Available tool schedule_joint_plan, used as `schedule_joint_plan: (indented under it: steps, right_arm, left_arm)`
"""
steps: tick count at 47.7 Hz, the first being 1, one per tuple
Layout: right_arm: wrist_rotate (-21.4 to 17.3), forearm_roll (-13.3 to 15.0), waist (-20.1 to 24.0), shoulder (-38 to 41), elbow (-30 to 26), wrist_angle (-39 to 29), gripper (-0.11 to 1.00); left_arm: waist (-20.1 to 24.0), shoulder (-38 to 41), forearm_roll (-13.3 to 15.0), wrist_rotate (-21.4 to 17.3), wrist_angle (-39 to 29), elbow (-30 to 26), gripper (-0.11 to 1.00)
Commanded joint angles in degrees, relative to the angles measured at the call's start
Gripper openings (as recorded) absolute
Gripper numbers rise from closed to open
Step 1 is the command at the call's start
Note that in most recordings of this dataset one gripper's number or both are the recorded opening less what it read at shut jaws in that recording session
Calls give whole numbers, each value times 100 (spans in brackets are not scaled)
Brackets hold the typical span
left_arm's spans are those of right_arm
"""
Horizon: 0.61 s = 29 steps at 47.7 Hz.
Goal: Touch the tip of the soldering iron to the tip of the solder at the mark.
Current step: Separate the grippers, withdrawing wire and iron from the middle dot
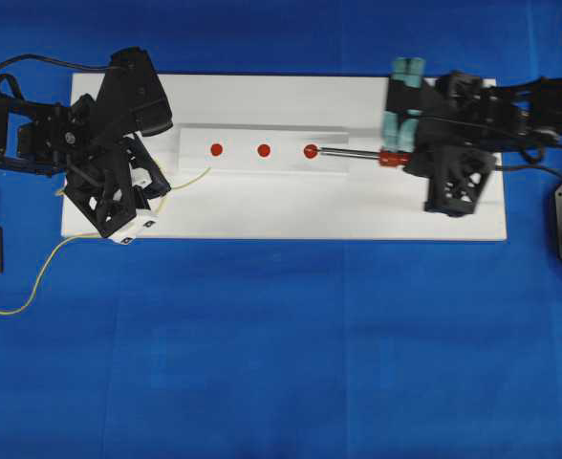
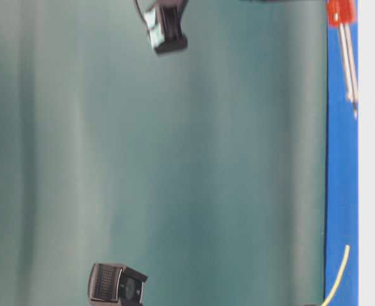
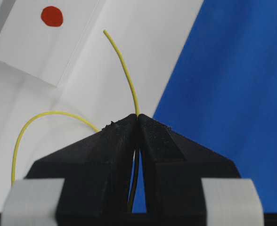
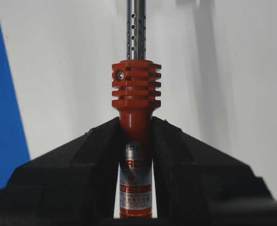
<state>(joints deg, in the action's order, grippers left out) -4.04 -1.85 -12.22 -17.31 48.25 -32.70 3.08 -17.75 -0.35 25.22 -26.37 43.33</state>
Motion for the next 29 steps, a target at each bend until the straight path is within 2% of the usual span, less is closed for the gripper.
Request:
schedule_joint_plan:
  steps: [1, 9, 16, 29]
  right_arm:
    - [-88, 9, 9, -413, 158, 9, 8]
    - [-220, 9, 9, -923, 501, 9, 8]
    - [-255, 9, 9, -1011, 545, 9, 8]
    - [-272, 62, -44, -835, 466, -97, 8]
  left_arm:
    - [-9, -44, -9, 9, 35, -105, 2]
    - [-9, -9, -9, 9, 44, -158, 2]
    - [0, 97, -9, 9, 44, -272, 2]
    - [-9, 853, -18, -70, 0, -1037, 2]
